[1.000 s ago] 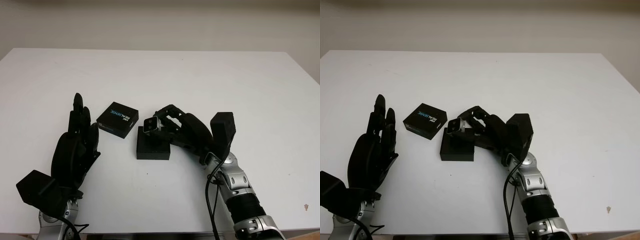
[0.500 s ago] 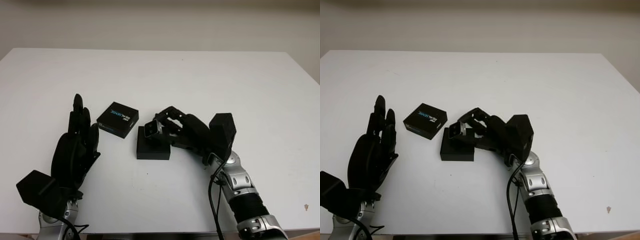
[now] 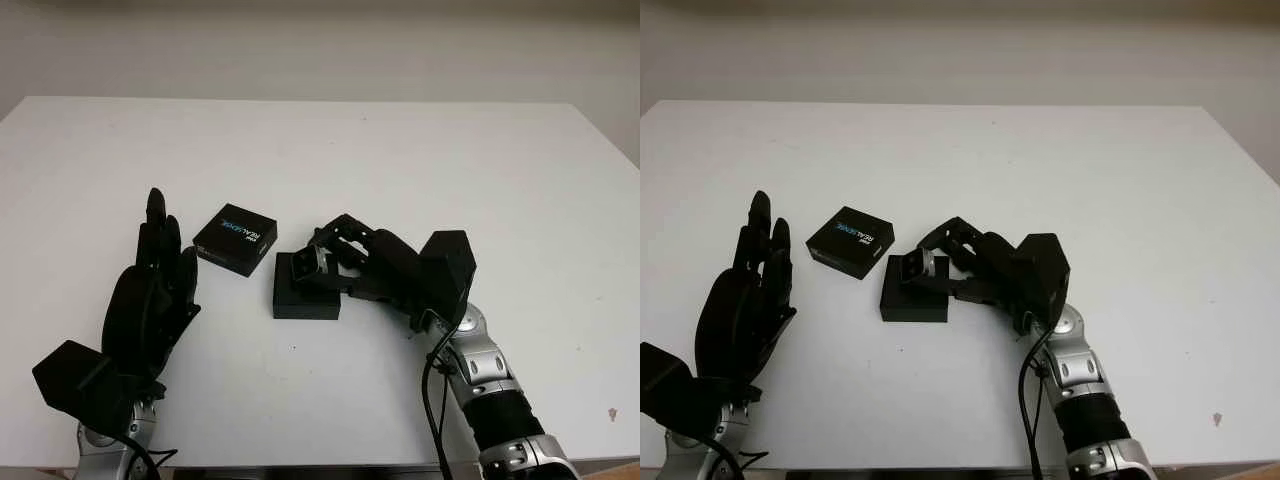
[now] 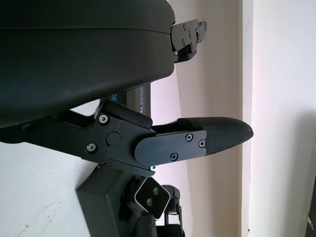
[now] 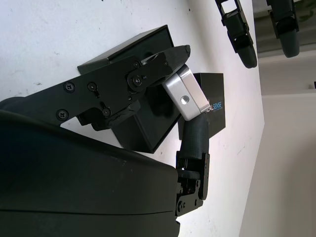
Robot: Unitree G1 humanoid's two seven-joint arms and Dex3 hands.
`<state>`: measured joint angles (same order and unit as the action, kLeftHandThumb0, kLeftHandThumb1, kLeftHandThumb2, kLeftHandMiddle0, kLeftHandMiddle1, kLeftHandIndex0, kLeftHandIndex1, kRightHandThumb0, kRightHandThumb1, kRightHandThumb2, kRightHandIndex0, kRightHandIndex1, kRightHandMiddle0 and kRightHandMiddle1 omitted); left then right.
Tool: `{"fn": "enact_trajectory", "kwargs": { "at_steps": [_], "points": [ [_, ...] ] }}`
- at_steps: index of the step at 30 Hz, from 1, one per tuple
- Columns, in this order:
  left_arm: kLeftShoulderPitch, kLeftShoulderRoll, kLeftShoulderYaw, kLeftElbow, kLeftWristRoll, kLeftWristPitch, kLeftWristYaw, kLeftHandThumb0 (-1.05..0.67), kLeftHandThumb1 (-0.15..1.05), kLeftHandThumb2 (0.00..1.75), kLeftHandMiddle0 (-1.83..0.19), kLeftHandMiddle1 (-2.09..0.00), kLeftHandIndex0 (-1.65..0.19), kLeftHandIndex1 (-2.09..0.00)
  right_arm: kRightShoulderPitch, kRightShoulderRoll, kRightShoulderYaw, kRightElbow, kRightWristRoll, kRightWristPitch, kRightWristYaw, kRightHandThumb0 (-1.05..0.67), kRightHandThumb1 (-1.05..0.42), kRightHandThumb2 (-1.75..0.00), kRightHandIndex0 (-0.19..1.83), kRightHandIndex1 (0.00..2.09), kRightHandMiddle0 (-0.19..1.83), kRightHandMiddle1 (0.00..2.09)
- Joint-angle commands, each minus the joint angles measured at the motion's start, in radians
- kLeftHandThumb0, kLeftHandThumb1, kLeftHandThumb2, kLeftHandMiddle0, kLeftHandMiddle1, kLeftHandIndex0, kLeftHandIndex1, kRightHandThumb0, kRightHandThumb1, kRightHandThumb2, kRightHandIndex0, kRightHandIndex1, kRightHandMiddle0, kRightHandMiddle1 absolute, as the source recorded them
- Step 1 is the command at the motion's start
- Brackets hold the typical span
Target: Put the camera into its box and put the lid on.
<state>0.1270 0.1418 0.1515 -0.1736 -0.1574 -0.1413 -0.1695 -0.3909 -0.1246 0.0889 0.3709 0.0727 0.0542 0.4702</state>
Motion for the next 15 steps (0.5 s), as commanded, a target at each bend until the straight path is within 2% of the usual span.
{"fn": "enact_trajectory", "kwargs": {
  "at_steps": [1, 15],
  "points": [
    [0.007, 0.001, -0.003, -0.017, 0.005, 0.0, 0.002, -0.8, 1.05, 0.55, 0.19, 0.0, 0.19, 0.0, 0.013, 0.009, 0.009, -0.025, -0.004, 0.006, -0.009, -0.4, -1.01, -0.05, 0.13, 0.07, 0.23, 1.77],
    [0.013, -0.003, -0.006, -0.027, 0.004, 0.009, 0.005, -0.81, 1.05, 0.55, 0.19, 0.0, 0.19, 0.0, 0.101, 0.066, 0.058, -0.101, -0.018, 0.05, -0.064, -0.39, -1.03, -0.06, 0.14, 0.07, 0.17, 1.82]
  ]
}}
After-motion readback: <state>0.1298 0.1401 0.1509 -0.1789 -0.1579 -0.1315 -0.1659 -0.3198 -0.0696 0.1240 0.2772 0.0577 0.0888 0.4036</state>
